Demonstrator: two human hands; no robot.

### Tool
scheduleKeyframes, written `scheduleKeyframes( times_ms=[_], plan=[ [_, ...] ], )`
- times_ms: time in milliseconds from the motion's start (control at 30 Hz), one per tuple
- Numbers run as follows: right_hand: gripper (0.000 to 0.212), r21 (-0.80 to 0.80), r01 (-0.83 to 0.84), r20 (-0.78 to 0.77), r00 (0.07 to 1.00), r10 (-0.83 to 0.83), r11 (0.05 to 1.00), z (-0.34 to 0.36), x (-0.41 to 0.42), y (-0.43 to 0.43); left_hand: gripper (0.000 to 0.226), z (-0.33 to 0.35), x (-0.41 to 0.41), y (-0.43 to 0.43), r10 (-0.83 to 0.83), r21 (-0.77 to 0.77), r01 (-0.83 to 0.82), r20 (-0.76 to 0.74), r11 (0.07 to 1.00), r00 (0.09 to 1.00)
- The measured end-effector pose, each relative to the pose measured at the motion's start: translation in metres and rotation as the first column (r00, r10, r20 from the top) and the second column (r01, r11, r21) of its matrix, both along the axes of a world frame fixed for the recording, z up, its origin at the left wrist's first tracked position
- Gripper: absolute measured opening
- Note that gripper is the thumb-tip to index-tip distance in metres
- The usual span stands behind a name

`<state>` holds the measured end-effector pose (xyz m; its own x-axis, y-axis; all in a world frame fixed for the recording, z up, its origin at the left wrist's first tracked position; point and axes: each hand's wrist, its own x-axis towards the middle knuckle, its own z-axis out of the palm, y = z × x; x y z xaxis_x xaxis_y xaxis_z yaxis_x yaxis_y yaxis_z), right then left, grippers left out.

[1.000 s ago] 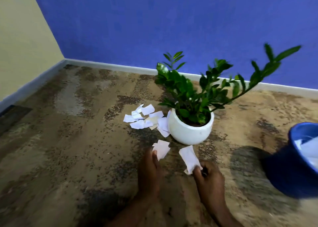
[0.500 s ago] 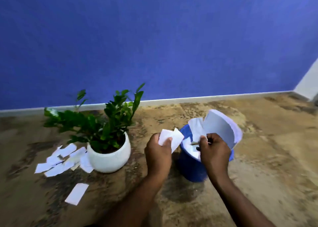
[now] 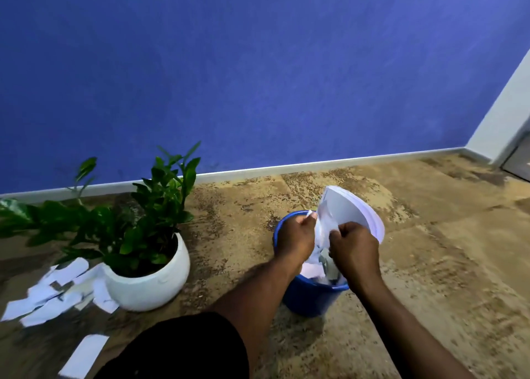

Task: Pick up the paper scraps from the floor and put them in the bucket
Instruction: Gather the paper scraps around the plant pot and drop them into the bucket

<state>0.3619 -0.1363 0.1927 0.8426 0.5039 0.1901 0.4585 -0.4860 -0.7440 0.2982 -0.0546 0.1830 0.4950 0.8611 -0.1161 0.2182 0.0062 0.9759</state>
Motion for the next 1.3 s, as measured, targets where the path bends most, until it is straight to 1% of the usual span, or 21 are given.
scheduleKeyframes(
  times_ms=[67,100,133,200,267,367,433,500,533,600,633,700,733,800,867,933,1000,1033,1133,1233,1300],
  plan=[
    [0.014,-0.109,-0.027,0.006,1.000,0.028,0.994,-0.006,-0.004,0.007,0.038,-0.005,0.002,-0.001,-0.160,-0.036,0.159,-0.053,0.987,0.986],
    [0.016,-0.144,-0.032,-0.002,0.999,0.032,0.989,-0.009,-0.007,0.009,0.042,-0.007,0.002,-0.002,-0.213,-0.026,0.212,-0.103,0.977,0.972],
    [0.033,-0.151,-0.031,0.000,1.000,0.031,0.988,-0.013,-0.012,0.011,0.047,-0.009,-0.002,-0.002,-0.235,-0.001,0.238,-0.153,0.971,0.960],
    [0.048,-0.097,-0.020,0.082,0.996,0.028,0.995,-0.019,-0.024,0.011,0.053,-0.011,-0.015,-0.004,-0.198,0.080,0.216,-0.192,0.973,0.961],
    [0.047,-0.037,-0.069,0.180,0.981,0.075,0.997,-0.025,-0.045,0.013,0.051,-0.016,-0.045,-0.006,-0.103,0.182,0.125,-0.123,0.975,0.987],
    [0.043,0.023,-0.240,0.267,0.937,0.225,0.971,-0.038,-0.093,0.020,0.040,-0.034,-0.112,-0.010,0.049,0.305,-0.057,0.033,0.951,0.998],
    [0.043,0.014,-0.389,0.294,0.882,0.368,0.921,-0.057,-0.137,0.028,0.034,-0.067,-0.165,-0.009,0.196,0.397,-0.178,-0.006,0.901,0.981],
    [0.039,-0.021,-0.525,0.216,0.829,0.516,0.851,-0.080,-0.182,0.040,0.031,-0.105,-0.225,-0.001,0.493,0.563,-0.362,-0.094,0.743,0.865],
    [0.034,-0.048,-0.573,0.158,0.804,0.573,0.818,-0.093,-0.201,0.046,0.033,-0.127,-0.255,0.005,0.576,0.616,-0.377,-0.154,0.691,0.803],
    [0.030,-0.142,-0.642,0.061,0.754,0.654,0.753,-0.125,-0.240,0.063,0.034,-0.163,-0.314,0.016,0.487,0.483,-0.287,-0.364,0.827,0.794],
    [0.032,-0.173,-0.678,0.029,0.721,0.692,0.714,-0.141,-0.257,0.072,0.042,-0.180,-0.341,0.023,0.424,0.402,-0.232,-0.497,0.886,0.757],
    [0.038,-0.213,-0.737,-0.019,0.660,0.751,0.642,-0.167,-0.285,0.088,0.065,-0.204,-0.385,0.042,0.376,0.334,-0.181,-0.731,0.925,0.569],
    [0.040,-0.249,-0.748,-0.040,0.643,0.765,0.615,-0.177,-0.299,0.097,0.074,-0.216,-0.396,0.054,0.354,0.302,-0.185,-0.782,0.935,0.513],
    [0.039,-0.282,-0.759,-0.039,0.620,0.784,0.587,-0.190,-0.323,0.115,0.083,-0.230,-0.409,0.075,0.313,0.265,-0.167,-0.810,0.950,0.497],
    [0.031,-0.308,-0.765,-0.009,0.597,0.802,0.566,-0.201,-0.337,0.135,0.083,-0.243,-0.414,0.089,0.281,0.272,-0.090,-0.838,0.958,0.468],
    [0.040,-0.384,-0.752,0.069,0.555,0.829,0.536,-0.212,-0.348,0.156,0.087,-0.257,-0.418,0.101,0.269,0.287,-0.020,-0.869,0.958,0.416],
    [0.042,-0.498,-0.720,0.064,0.525,0.849,0.483,-0.222,-0.357,0.175,0.082,-0.263,-0.419,0.107,0.305,0.330,-0.003,-0.870,0.944,0.388],
    [0.041,-0.549,-0.699,0.114,0.480,0.870,0.458,-0.227,-0.359,0.180,0.076,-0.263,-0.422,0.111,0.336,0.359,-0.015,-0.858,0.933,0.389],
    [0.046,-0.442,-0.755,-0.010,0.544,0.839,0.484,-0.237,-0.363,0.190,0.059,-0.263,-0.434,0.122,0.394,0.431,-0.019,-0.806,0.902,0.441],
    [0.051,-0.394,-0.763,-0.004,0.558,0.830,0.512,-0.241,-0.369,0.200,0.046,-0.262,-0.452,0.135,0.388,0.404,-0.145,-0.624,0.903,0.678],
    [0.048,-0.364,-0.736,0.074,0.588,0.805,0.571,-0.242,-0.376,0.207,0.033,-0.261,-0.464,0.142,0.437,0.447,-0.220,-0.471,0.867,0.766]
  ],
)
